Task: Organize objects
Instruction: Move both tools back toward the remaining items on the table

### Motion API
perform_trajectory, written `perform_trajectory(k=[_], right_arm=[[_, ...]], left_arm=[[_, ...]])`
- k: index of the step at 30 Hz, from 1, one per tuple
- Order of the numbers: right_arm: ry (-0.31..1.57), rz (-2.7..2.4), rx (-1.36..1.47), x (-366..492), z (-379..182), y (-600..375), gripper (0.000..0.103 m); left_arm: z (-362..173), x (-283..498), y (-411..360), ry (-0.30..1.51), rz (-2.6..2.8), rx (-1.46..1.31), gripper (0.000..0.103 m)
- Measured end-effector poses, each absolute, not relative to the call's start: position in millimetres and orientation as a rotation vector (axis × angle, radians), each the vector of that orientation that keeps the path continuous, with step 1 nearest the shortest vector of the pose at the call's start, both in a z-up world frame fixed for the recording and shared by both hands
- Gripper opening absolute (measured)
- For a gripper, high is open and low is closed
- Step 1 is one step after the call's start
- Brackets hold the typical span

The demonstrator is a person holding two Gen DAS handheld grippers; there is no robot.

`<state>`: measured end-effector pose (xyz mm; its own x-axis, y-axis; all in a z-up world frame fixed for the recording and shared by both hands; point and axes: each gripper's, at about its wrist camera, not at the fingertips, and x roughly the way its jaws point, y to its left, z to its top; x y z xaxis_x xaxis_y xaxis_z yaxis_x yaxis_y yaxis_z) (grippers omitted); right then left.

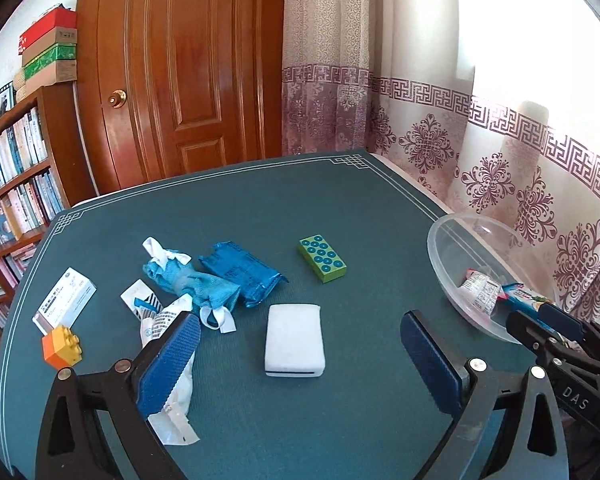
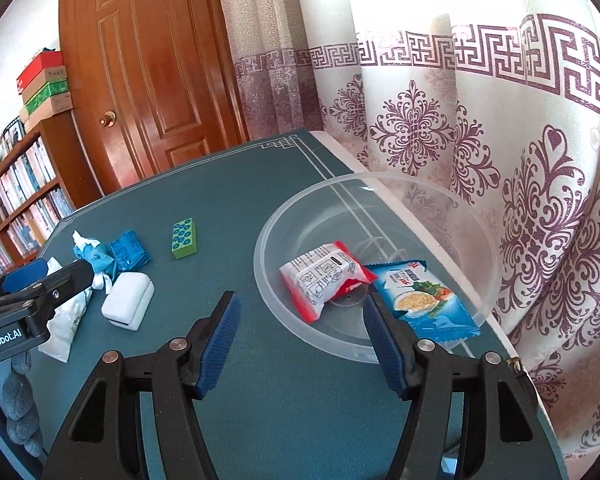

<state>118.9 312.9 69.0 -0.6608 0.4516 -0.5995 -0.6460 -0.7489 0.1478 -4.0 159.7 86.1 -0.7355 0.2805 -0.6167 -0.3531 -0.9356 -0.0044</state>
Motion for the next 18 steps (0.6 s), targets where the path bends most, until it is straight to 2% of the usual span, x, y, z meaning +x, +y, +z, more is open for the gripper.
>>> perform_trajectory(k=[18], right_arm=[[0.434, 2.514, -0.874, 61, 57, 259, 0.065]], left_arm=[[52, -15, 66, 0.036, 2.758, -1.092, 0.102]])
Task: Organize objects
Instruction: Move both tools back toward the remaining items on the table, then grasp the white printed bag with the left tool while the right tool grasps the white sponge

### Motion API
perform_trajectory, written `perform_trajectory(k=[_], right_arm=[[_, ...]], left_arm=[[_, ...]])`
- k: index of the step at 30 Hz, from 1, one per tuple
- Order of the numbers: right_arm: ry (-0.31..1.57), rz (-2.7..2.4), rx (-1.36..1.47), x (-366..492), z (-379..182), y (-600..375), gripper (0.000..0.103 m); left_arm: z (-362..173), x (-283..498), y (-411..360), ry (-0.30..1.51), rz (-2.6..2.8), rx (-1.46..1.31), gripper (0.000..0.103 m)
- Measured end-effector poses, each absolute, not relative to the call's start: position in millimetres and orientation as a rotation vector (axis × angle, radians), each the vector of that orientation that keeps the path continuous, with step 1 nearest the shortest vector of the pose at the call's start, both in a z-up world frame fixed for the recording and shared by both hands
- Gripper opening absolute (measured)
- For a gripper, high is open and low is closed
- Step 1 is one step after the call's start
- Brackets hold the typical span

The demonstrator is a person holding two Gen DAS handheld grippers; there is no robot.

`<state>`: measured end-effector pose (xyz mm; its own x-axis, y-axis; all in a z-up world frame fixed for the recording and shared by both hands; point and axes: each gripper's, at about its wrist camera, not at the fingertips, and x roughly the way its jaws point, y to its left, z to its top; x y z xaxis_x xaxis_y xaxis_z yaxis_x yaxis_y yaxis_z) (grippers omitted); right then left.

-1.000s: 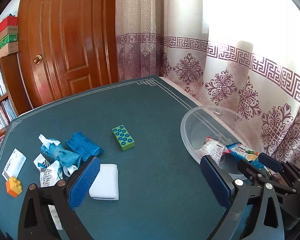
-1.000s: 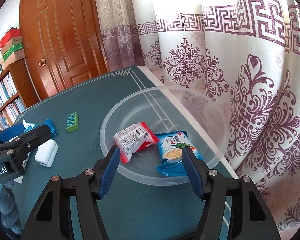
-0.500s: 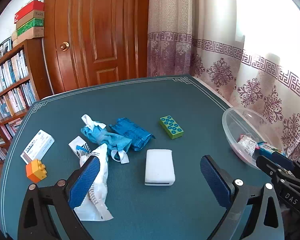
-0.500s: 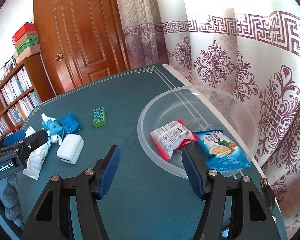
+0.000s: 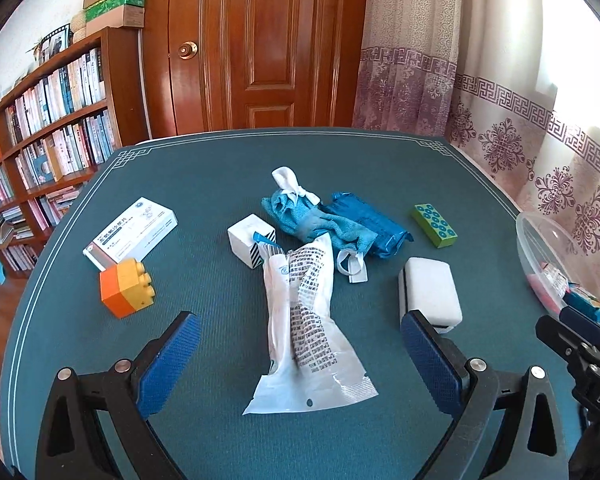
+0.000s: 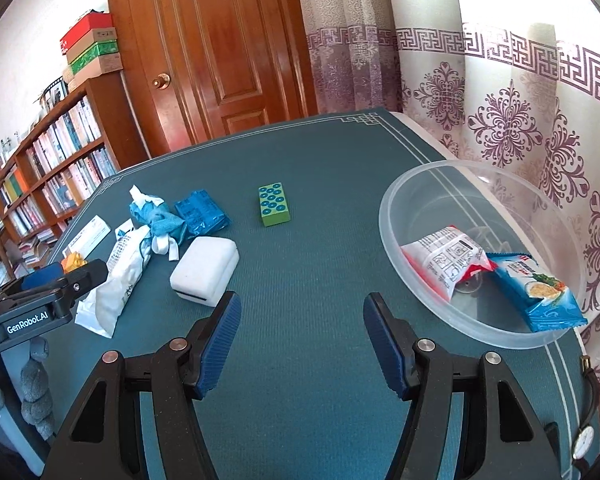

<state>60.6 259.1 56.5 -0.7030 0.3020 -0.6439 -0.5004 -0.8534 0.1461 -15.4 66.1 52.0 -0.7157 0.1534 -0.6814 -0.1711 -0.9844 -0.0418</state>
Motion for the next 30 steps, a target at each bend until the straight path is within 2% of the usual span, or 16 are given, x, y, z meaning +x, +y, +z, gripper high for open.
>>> perform_trajectory(k=[9, 20, 30], right_arm=[[0.432, 2.554, -0.945, 39, 51, 243, 0.065], [0.48, 2.584, -1.03, 6, 43, 244, 0.065], [0.506, 2.597, -1.125, -55, 34, 245, 0.065]], left_arm=[[36, -41, 57, 0.019, 2.748, -1.181, 0.101], [44, -42, 20, -0.123, 2.78, -1.173, 0.101], [48, -40, 22, -0.109, 2.778, -1.145, 0.101]])
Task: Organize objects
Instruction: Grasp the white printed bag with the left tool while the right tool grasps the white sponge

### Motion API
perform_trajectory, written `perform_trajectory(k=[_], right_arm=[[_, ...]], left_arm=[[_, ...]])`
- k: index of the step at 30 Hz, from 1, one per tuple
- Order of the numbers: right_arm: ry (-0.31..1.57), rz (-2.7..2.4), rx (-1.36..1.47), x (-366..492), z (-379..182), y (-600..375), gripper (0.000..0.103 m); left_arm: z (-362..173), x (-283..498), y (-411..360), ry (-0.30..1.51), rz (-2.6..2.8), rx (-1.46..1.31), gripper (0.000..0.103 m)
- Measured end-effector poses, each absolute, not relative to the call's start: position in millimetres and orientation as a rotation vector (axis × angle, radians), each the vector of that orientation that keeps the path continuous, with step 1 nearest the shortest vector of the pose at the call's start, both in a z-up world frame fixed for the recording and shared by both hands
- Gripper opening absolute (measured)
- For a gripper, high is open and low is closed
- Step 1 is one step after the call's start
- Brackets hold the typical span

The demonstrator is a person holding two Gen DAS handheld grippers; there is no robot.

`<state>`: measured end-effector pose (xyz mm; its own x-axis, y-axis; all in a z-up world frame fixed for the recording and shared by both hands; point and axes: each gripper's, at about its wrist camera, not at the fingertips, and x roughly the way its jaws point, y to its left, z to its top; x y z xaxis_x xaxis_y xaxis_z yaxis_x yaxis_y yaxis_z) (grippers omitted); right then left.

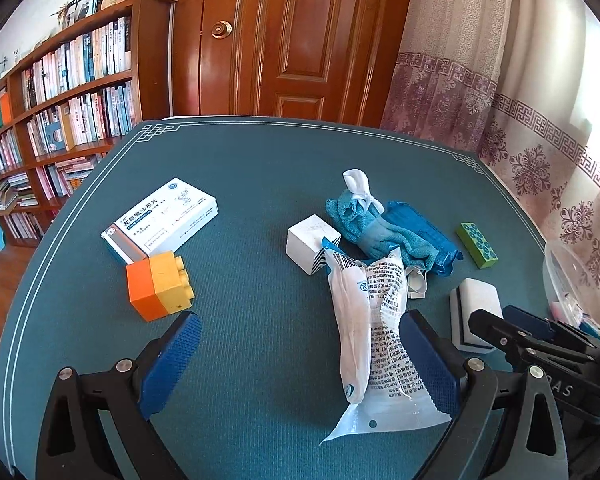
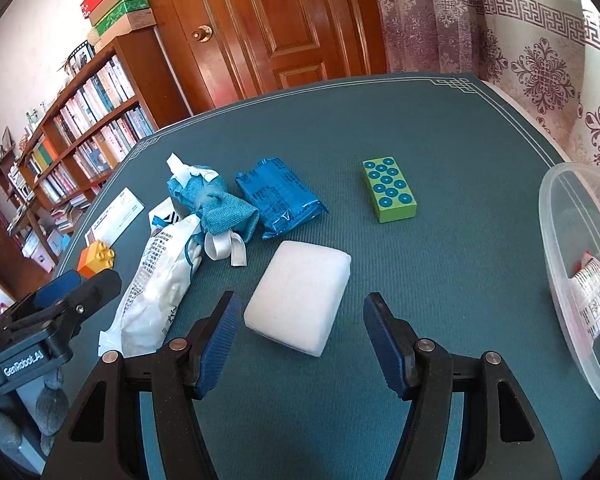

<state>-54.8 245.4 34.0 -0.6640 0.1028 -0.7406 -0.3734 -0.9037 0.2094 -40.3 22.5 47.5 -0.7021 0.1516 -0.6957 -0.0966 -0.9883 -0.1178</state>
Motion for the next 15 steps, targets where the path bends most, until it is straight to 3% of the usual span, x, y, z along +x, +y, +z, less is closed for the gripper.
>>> perform_trajectory(k=[5, 7, 15], right_arm=[[0.424, 2.578, -1.143, -69, 23, 241, 0.064], [0.398, 2.586, -1.141, -68, 22, 239, 0.057], [0.399, 2.631, -1.139, -50, 22, 233, 0.048]], left_arm=[[47, -41, 22, -0.105, 2.778, -1.15, 0.101], [46, -41, 24, -0.098, 2.777, -1.155, 0.101], [46, -43, 38, -0.038, 2.766, -1.157, 0.101]])
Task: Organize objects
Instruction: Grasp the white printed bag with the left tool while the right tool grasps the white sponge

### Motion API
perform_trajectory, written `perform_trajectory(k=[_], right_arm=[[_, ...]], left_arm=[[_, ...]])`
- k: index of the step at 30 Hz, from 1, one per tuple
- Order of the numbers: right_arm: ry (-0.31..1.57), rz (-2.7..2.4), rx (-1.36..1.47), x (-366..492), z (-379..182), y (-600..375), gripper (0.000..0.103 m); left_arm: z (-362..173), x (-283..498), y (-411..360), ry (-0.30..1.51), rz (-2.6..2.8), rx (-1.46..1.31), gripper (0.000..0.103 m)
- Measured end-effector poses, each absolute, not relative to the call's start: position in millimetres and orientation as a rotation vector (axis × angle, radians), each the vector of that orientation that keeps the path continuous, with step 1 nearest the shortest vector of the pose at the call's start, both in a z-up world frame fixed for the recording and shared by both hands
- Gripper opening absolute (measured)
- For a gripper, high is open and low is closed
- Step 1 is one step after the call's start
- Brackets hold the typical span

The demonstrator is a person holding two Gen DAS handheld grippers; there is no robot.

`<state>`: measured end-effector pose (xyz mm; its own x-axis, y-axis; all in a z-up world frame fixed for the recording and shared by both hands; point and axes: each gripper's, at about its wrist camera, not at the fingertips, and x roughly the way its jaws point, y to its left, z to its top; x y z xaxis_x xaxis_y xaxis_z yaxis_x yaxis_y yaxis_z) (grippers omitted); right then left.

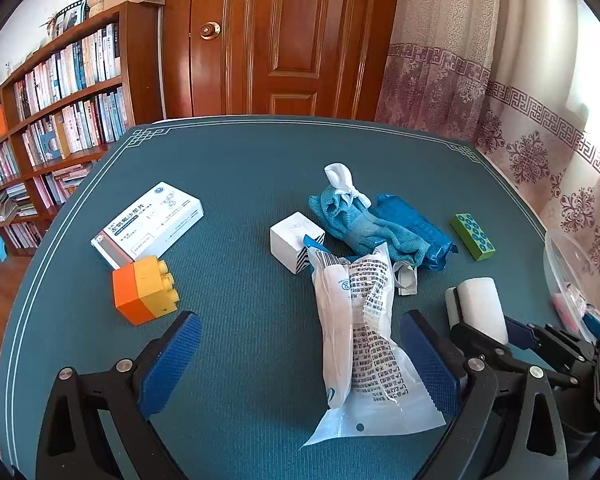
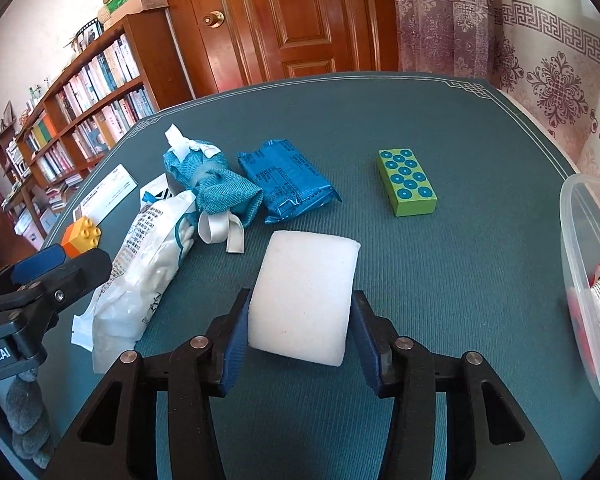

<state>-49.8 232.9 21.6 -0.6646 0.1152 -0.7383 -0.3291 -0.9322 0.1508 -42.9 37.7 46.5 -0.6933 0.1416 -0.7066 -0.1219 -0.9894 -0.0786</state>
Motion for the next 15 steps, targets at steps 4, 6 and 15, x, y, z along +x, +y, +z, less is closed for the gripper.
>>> perform_trajectory(k=[4, 6, 15], right_arm=[[0.341, 2.631, -1.124, -37, 24, 224, 0.046], [0.336, 2.631, -1.11, -31, 26, 224, 0.046], [0.409, 2.619, -1.068, -12, 28, 233, 0.046]], left_arm=[[44, -50, 49, -0.01, 2.76, -1.169, 0.101], [42, -55, 54, -0.006, 2.75, -1.181, 0.101], [24, -68, 73, 0.021, 2.691, -1.251, 0.065]])
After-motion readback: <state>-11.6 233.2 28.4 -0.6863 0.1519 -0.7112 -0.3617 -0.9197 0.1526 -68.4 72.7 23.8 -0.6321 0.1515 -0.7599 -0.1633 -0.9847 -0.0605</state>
